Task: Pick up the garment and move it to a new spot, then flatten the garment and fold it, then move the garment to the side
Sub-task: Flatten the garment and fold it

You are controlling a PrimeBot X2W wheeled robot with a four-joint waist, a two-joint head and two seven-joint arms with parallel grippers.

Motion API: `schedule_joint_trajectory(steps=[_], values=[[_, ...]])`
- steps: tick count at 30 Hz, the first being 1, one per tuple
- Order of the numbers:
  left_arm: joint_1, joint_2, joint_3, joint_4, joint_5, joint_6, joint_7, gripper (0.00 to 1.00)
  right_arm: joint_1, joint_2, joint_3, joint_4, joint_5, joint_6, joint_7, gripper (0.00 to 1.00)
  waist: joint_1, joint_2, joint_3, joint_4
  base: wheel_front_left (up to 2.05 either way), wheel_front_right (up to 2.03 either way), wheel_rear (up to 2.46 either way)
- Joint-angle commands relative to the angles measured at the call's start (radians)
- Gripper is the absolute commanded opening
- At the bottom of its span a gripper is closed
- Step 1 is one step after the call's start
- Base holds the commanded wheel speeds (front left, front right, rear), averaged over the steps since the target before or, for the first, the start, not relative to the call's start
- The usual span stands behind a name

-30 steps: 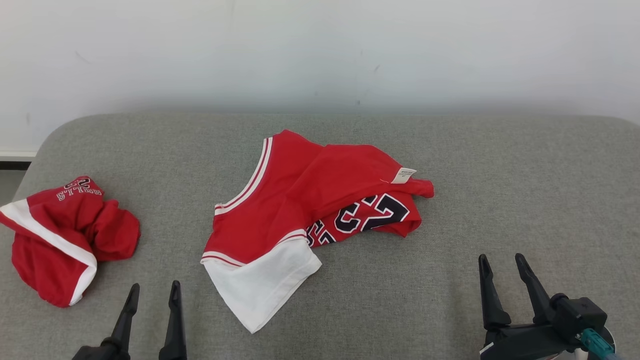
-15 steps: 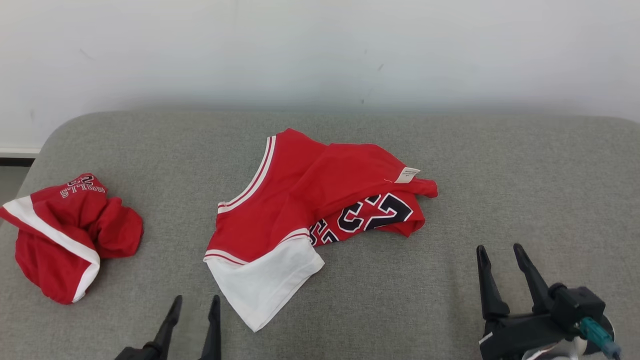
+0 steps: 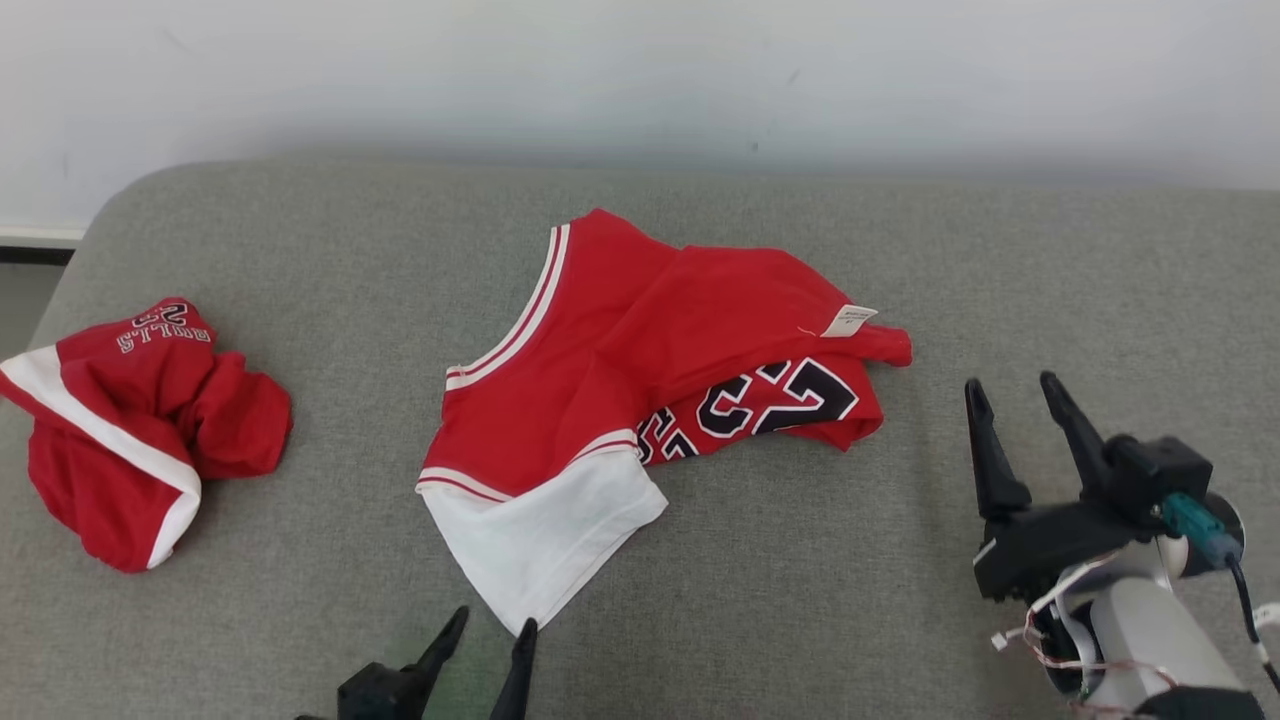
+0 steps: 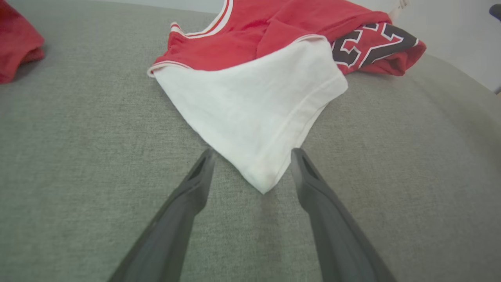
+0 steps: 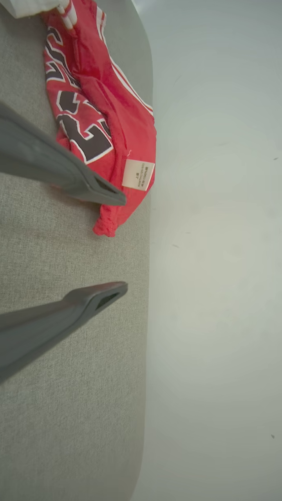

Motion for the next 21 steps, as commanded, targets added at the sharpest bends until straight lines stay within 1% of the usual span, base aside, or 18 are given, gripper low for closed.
schedule_joint_trajectory(steps=[1,5,12,21], values=[[-0.013,0.003,-0.004,0.005,-0.004,0.002,-0.003,1.00,-0.011,-0.005,0.004,0.003,0.008,-0.002,0.001,1.00,-0.0001,-0.0001,0.016,0.008,0.00,0.00,0.00],[-0.062,0.007,-0.059,0.064,-0.029,0.002,-0.003,1.00,-0.095,-0.012,0.026,0.086,0.014,-0.002,0.001,1.00,-0.0001,-0.0001,0.040,0.016,0.00,0.00,0.00],[-0.126,0.004,-0.116,0.142,-0.050,0.002,-0.003,1.00,-0.231,-0.020,0.068,0.233,0.041,-0.002,0.000,1.00,-0.0001,-0.0001,0.077,0.035,0.00,0.00,0.00],[-0.169,-0.006,-0.170,0.178,-0.072,0.002,0.000,1.00,-0.335,-0.019,0.103,0.378,0.088,-0.002,-0.001,1.00,-0.0001,-0.0001,0.109,0.061,0.00,0.00,0.00]])
